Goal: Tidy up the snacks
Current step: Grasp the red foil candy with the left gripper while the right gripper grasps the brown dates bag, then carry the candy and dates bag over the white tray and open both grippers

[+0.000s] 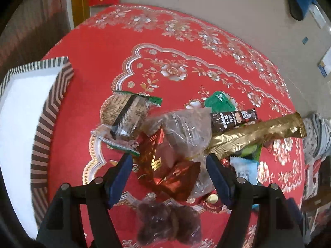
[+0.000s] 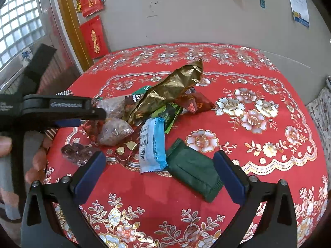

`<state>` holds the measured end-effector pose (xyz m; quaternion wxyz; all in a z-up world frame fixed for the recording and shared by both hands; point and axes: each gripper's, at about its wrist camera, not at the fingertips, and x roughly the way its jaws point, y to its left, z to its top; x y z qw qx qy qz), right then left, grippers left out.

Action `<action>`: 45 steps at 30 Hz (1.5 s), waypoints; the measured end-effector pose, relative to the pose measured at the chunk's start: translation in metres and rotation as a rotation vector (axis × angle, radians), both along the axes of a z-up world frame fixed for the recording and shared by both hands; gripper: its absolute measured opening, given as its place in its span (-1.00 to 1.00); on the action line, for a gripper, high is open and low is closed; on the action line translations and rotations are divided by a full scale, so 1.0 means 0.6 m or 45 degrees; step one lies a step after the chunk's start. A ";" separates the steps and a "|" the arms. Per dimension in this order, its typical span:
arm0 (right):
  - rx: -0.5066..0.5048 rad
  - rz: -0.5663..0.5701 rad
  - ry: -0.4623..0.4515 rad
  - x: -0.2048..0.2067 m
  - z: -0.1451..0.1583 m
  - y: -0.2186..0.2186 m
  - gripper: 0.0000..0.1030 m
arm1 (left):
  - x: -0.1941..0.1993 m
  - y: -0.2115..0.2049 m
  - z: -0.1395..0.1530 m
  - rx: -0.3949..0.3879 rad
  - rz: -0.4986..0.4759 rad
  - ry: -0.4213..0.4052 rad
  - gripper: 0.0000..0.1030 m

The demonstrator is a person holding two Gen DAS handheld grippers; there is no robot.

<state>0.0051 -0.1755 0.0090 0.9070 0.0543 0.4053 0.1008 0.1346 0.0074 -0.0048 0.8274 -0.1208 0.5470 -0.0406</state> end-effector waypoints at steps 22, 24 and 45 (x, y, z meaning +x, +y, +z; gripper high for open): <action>-0.071 0.568 -0.071 -0.020 -0.004 0.139 1.00 | -0.081 0.061 0.066 0.184 -0.036 -0.151 -0.19; -0.147 0.570 -0.066 -0.015 -0.012 0.161 1.00 | -0.088 0.077 0.074 0.205 -0.010 -0.165 -0.19; -0.016 0.317 0.030 0.030 -0.054 0.196 0.44 | -0.127 0.136 0.062 0.290 0.022 -0.171 -0.19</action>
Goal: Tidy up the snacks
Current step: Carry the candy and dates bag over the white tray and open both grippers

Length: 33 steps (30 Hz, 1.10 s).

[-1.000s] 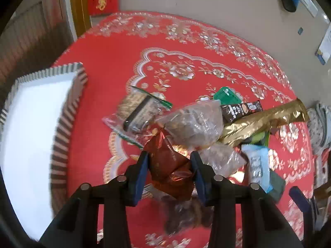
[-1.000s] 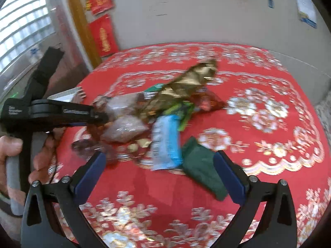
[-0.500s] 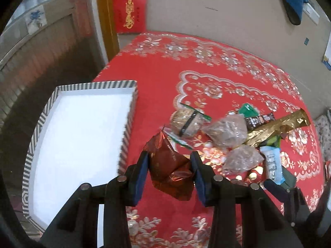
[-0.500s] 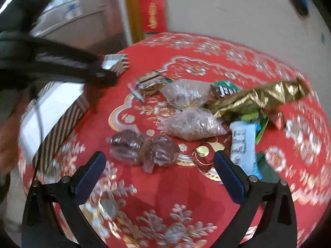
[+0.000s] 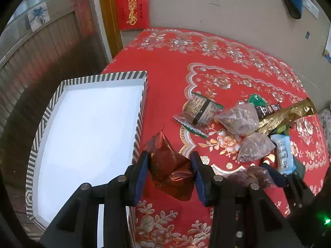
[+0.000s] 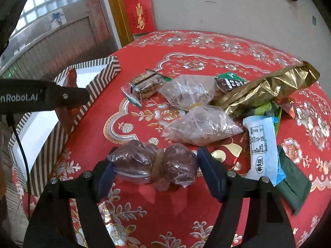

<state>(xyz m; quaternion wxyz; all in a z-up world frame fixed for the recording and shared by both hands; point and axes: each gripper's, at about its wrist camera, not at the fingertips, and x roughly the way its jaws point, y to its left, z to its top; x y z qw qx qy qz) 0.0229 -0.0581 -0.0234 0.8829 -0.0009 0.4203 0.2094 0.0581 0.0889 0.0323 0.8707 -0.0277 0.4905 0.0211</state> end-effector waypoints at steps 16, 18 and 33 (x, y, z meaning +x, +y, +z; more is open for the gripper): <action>0.053 0.171 -0.129 0.004 0.074 0.081 0.44 | -0.038 0.082 0.065 0.098 0.113 -0.111 -0.20; 0.052 0.198 -0.140 0.005 0.081 0.099 0.44 | -0.038 0.103 0.069 0.121 0.143 -0.116 -0.19; 0.044 0.348 -0.212 0.073 0.121 0.250 0.44 | 0.058 0.261 0.036 0.152 0.318 -0.017 -0.20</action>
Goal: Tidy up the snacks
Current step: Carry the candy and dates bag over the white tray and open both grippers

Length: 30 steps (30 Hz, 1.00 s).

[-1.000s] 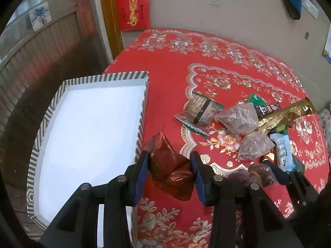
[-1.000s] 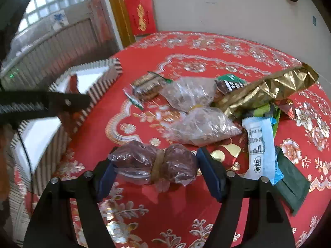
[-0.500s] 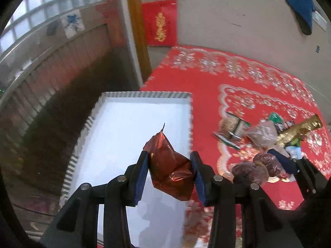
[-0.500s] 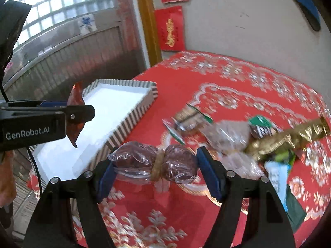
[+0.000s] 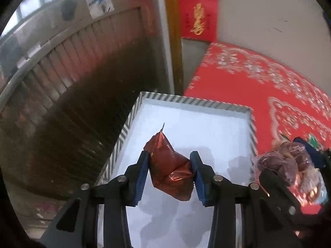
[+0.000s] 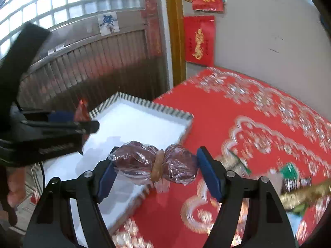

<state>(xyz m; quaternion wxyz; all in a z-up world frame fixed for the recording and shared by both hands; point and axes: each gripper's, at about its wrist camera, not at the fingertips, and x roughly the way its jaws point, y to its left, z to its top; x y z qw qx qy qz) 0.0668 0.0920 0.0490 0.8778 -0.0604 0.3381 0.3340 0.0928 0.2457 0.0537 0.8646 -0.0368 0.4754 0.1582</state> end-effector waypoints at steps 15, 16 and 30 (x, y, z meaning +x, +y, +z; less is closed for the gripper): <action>-0.132 0.081 0.072 0.120 -0.086 0.118 0.44 | 0.115 0.077 -0.107 0.028 0.095 0.161 -0.19; -0.142 0.078 0.063 0.120 -0.089 0.119 0.44 | 0.115 0.080 -0.111 0.021 0.099 0.168 -0.19; -0.044 0.035 -0.015 0.064 -0.010 0.040 0.52 | 0.063 0.044 -0.057 0.108 0.037 0.109 0.37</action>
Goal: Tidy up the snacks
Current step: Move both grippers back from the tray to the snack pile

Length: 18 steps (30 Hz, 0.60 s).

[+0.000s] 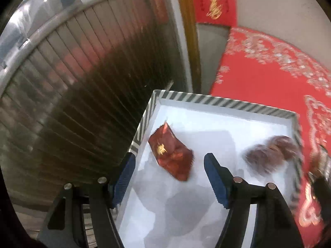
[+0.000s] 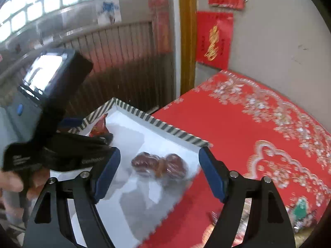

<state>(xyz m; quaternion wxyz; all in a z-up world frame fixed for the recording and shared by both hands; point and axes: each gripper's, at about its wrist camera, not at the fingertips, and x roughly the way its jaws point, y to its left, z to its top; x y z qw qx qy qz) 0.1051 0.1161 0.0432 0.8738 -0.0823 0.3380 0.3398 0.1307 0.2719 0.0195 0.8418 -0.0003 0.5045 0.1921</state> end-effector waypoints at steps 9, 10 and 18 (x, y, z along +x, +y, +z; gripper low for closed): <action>0.006 -0.182 -0.041 -0.055 0.051 -0.219 0.60 | -0.070 -0.118 0.071 -0.133 -0.196 -0.100 0.40; 0.009 -0.209 -0.034 -0.063 0.050 -0.243 0.60 | -0.075 -0.137 0.075 -0.126 -0.221 -0.103 0.40; 0.009 -0.367 0.009 -0.125 0.025 -0.372 0.60 | -0.107 -0.277 0.075 -0.102 -0.370 -0.105 0.40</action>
